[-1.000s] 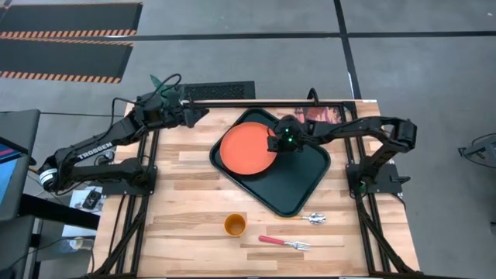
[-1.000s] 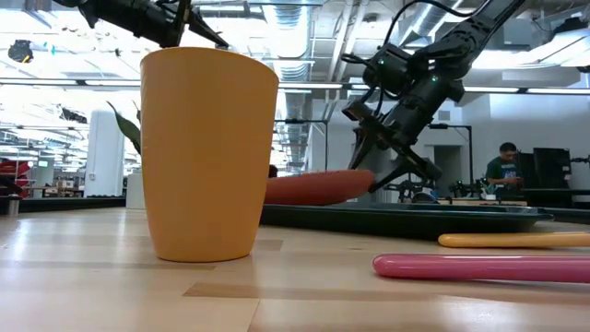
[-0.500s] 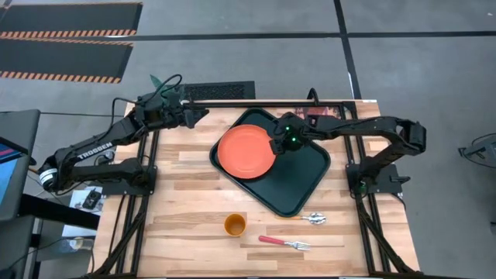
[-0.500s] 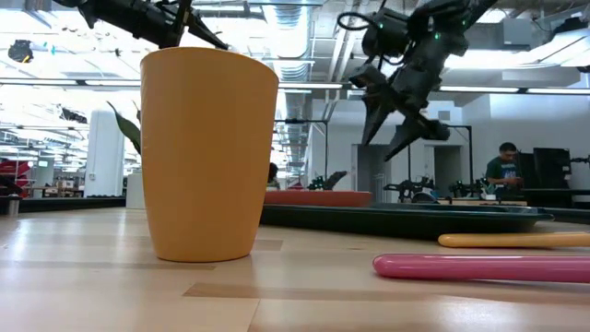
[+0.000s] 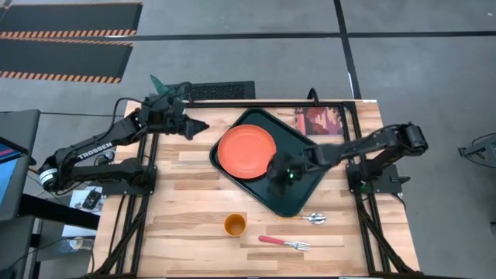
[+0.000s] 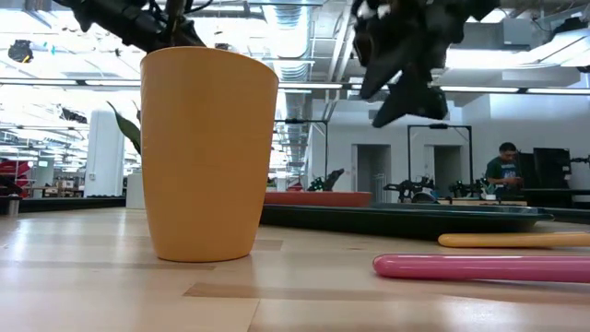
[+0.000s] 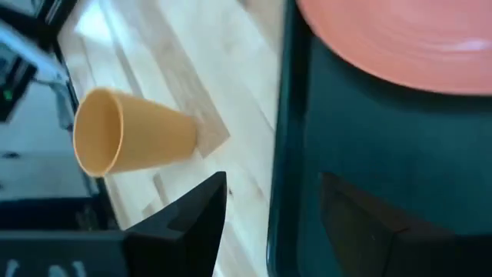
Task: Pick and place plate/cup/fork/spoon on tray
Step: Put the yellow cup on the black tray above the orange plate
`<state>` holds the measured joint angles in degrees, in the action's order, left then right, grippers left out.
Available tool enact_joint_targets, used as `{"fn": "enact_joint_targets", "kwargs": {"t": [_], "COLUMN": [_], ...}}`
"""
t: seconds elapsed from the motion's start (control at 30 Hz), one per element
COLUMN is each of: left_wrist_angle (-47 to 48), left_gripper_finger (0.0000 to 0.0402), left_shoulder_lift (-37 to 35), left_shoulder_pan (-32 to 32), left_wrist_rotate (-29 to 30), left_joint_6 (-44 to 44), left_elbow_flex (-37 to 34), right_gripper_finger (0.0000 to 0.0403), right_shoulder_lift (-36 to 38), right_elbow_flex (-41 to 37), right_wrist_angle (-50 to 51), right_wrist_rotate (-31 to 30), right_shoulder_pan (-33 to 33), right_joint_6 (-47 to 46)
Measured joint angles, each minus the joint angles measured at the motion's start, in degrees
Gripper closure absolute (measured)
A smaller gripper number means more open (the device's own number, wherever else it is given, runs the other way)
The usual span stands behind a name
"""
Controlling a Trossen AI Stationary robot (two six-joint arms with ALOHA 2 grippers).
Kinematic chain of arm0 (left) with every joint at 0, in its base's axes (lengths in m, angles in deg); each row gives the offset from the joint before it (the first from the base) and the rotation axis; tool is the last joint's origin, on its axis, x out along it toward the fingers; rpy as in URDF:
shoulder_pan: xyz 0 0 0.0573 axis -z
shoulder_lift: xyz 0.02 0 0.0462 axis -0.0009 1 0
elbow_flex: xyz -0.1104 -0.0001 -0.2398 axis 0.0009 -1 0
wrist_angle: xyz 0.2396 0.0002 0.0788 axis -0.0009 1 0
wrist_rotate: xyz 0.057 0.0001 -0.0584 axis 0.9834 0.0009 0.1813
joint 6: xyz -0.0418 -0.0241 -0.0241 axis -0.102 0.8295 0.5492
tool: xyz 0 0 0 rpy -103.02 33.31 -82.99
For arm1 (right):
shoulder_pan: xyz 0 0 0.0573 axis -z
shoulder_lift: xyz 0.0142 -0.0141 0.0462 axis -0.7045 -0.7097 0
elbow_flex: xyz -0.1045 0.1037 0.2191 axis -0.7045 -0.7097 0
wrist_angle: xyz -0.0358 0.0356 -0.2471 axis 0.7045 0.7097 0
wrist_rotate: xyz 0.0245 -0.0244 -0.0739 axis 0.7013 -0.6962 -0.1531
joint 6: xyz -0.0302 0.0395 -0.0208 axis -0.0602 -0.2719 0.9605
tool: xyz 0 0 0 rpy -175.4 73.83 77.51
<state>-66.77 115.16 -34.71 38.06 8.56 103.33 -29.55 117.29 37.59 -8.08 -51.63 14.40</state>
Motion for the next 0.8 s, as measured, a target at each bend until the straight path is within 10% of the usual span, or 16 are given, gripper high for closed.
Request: {"fn": "enact_joint_targets", "kwargs": {"t": [0.3,0.8], "left_wrist_angle": [5.8,9.1], "left_gripper_finger": [0.0231,0.0231], "left_shoulder_lift": [0.0,0.0], "left_shoulder_pan": [0.8,2.5], "left_wrist_rotate": [-7.7,-5.2], "left_joint_6": [-9.2,-14.9], "left_elbow_flex": [0.0,0.0], "right_gripper_finger": [0.018,0.0213], "right_shoulder_lift": [-0.1,-20.8], "right_elbow_flex": [3.6,33.0], "right_wrist_angle": [-6.2,8.2], "right_wrist_rotate": [-7.4,-9.6], "right_shoulder_pan": [-6.4,-8.1], "right_joint_6": [-2.6,0.6]}}
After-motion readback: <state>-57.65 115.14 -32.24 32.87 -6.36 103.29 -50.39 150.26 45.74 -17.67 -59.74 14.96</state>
